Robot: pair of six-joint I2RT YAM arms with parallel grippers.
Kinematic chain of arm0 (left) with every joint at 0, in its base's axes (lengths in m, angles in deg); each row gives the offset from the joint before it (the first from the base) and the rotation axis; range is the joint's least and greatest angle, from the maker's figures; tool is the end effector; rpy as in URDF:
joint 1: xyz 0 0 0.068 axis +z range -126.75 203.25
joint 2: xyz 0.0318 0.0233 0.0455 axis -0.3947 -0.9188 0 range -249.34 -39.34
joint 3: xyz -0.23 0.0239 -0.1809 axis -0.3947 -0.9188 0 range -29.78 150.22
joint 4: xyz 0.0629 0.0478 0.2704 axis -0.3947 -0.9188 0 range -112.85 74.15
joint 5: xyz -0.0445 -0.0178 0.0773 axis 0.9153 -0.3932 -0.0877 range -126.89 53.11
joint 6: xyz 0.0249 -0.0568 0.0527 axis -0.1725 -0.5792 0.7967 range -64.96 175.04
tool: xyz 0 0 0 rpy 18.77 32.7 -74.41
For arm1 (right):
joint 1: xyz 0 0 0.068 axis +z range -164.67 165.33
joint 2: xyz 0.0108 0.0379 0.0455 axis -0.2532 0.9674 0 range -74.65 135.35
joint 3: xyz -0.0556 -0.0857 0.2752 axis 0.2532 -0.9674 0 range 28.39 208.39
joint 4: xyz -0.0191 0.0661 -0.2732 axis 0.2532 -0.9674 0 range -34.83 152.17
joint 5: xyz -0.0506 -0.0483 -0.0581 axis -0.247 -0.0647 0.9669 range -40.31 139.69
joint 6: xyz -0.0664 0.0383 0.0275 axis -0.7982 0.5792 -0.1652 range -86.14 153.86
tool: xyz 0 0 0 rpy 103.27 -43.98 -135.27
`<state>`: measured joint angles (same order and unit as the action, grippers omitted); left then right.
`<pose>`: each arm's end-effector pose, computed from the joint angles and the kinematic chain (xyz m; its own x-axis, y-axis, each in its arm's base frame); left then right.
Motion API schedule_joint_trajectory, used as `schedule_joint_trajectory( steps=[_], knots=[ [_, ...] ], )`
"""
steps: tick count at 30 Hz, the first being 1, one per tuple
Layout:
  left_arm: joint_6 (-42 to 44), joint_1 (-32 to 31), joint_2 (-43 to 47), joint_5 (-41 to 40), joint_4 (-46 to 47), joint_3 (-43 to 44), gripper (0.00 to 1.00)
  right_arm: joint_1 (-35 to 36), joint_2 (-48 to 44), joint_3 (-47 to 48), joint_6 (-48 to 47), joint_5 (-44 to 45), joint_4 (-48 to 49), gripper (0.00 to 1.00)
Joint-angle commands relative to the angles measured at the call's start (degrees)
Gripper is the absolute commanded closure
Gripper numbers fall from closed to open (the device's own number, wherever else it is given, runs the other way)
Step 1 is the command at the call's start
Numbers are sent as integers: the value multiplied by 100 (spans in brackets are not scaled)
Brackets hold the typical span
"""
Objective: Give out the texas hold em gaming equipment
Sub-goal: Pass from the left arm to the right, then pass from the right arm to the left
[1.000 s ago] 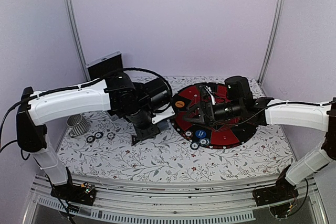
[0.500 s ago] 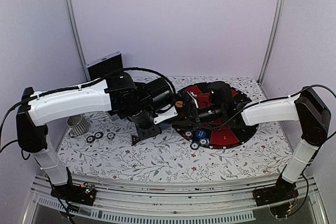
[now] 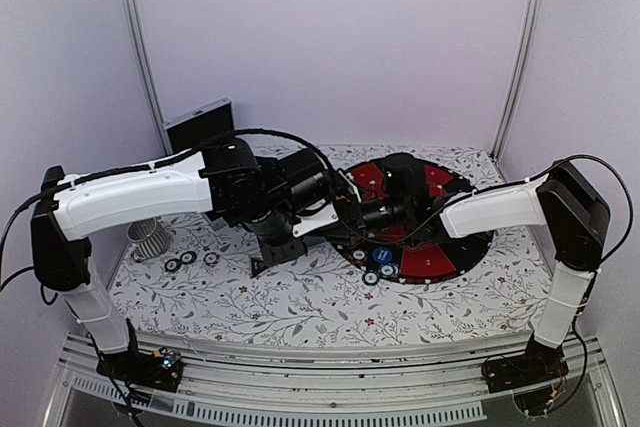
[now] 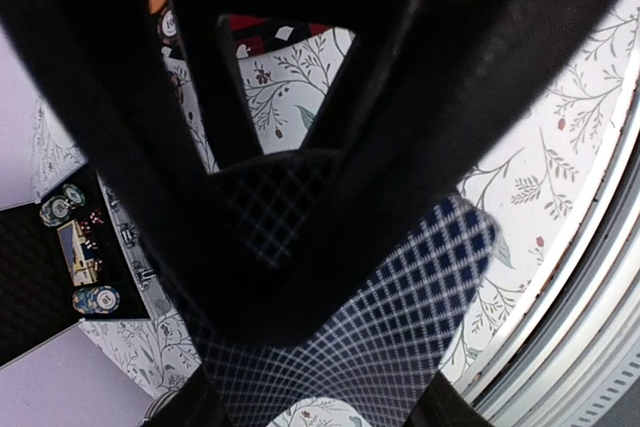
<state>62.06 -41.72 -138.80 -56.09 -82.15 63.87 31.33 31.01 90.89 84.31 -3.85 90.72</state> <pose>0.1824 -0.3358 0.2939 -0.3002 0.9158 -0.2667 0.8560 0.3820 0.3482 0.2682 0.3594 0.2204 -0.8581 -0.2287 -0.4598 -0.4814 0.0463 0.8753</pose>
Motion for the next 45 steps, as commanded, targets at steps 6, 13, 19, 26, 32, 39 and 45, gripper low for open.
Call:
schedule_joint_trajectory(
  steps=[6,13,19,26,32,39,45],
  knots=[
    [131,-86,447,-167,762,-269,29,17,-129,-31,-28,-177,-80,97],
    [599,81,2184,330,3777,-2407,2,-121,-785,-190,-205,-430,-312,98],
    [1108,276,3852,1581,7670,-4910,2,-123,-1132,-166,-96,-516,-357,98],
    [1231,389,3827,1908,8597,-5382,2,-117,-1294,-118,-5,-425,-352,98],
    [1179,618,3552,2471,9128,-5600,3,-108,-1341,-74,59,-365,-353,98],
    [1141,720,3420,3254,9097,-5695,3,-107,-1392,-56,109,-283,-347,98],
    [1213,739,3300,3017,9142,-5676,5,-89,-1373,-32,121,-277,-344,98]
  ],
)
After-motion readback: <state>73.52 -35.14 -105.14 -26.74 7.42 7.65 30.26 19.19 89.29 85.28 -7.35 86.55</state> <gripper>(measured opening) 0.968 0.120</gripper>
